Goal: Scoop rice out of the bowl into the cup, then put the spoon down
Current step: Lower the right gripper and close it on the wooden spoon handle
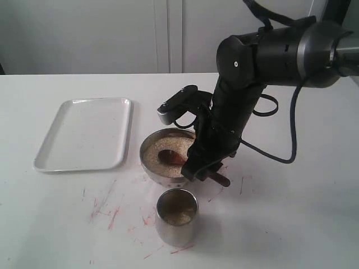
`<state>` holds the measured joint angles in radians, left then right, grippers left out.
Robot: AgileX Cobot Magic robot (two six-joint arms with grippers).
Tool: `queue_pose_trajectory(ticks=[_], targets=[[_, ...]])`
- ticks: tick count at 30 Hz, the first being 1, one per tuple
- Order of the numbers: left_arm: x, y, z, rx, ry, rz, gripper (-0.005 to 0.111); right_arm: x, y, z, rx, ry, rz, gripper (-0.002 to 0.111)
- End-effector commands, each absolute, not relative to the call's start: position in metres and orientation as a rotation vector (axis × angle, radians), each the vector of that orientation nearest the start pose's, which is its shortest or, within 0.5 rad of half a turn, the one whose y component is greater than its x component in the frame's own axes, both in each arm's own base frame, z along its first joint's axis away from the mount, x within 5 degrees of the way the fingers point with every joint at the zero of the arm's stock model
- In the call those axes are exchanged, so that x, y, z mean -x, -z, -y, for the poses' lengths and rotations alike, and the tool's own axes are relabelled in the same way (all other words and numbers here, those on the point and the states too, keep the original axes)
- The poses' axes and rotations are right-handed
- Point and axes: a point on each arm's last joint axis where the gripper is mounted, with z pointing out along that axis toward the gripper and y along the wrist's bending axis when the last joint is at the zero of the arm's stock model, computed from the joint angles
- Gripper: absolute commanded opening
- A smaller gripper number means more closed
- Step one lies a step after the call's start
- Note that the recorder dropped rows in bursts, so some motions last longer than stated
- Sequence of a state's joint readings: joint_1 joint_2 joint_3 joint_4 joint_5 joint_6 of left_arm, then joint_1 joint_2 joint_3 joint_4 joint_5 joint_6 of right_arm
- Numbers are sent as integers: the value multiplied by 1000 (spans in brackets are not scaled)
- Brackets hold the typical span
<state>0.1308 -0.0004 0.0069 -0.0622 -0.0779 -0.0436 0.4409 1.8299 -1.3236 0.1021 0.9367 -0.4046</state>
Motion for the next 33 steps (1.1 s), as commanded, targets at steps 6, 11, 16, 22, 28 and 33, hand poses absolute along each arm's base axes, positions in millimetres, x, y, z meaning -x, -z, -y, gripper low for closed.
queue_pose_trajectory(ticks=[6, 11, 16, 22, 28, 33], targets=[[-55, -221, -7, 174, -13, -1391, 14, -330, -216, -163, 1106, -126, -2699, 46], [-55, -221, -7, 174, -13, -1391, 14, -331, -210, -164, 1104, -128, -2716, 46], [-55, -221, -7, 174, -13, -1391, 14, -333, -207, -165, 1103, -128, -2717, 46], [-55, -221, -7, 174, -13, -1391, 14, -333, -205, -164, 1090, -126, -2729, 46], [-55, -221, -7, 174, -13, -1391, 14, -334, -197, -164, 1088, -127, -2767, 46], [-55, -221, -7, 174, -13, -1391, 14, -334, -197, -165, 1079, -132, -2764, 46]])
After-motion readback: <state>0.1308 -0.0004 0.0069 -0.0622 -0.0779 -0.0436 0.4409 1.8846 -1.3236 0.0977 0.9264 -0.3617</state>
